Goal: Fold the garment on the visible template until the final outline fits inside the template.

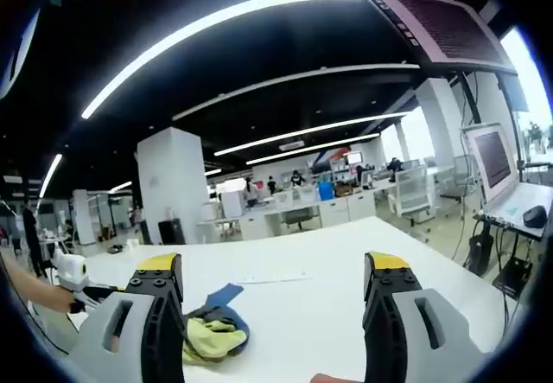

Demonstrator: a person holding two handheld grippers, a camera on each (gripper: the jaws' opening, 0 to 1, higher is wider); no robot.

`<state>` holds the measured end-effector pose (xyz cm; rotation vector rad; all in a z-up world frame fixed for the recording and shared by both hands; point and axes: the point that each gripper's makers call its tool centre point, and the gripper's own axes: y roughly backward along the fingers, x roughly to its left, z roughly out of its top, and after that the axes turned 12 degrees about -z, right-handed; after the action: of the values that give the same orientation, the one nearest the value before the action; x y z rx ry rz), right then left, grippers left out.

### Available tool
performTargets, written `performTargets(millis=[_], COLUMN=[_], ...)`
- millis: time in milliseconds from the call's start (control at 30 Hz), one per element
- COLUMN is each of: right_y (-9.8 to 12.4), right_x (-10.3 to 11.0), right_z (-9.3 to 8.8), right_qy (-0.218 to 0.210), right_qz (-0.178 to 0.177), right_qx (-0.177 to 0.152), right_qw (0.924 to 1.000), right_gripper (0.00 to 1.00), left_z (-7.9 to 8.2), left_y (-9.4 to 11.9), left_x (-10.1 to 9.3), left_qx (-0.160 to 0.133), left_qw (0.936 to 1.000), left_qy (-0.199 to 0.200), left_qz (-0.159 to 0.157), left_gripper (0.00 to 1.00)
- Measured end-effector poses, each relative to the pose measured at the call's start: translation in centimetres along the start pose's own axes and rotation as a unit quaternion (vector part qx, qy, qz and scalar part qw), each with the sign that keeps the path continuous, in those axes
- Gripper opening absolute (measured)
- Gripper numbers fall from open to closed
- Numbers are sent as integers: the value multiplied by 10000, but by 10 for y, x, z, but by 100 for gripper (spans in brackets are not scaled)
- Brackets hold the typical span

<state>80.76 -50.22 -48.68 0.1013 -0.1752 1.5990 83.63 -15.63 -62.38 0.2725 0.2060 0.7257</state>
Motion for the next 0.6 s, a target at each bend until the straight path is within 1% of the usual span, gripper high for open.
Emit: performTargets(millis=[133,333,467,533,567,600], right_y=[-2,-5,-7,-6,-5,-4], right_x=[9,21,21,22,24,28], right_z=[-12,-10,-10,-8,-5,-1], right_qy=[126,83,108,87,70,88], right_qz=[119,217,264,288,380,474], right_qx=[162,116,128,96,23,-76], right_qw=[9997,9997,9995,9995,9993,9988], right_gripper=[86,86,86,86,87,87], left_z=[-3,-2,-2,3,19,33], left_y=[3,10,12,17,25,33], left_x=[0,3,4,3,1,1], left_qx=[31,-14,-51,-98,-472,-851], left_qw=[10000,9999,9998,9996,9979,9946], left_qy=[28,80,123,193,371,467], left_qz=[22,83,130,165,250,362], left_gripper=[81,81,82,82,83,84])
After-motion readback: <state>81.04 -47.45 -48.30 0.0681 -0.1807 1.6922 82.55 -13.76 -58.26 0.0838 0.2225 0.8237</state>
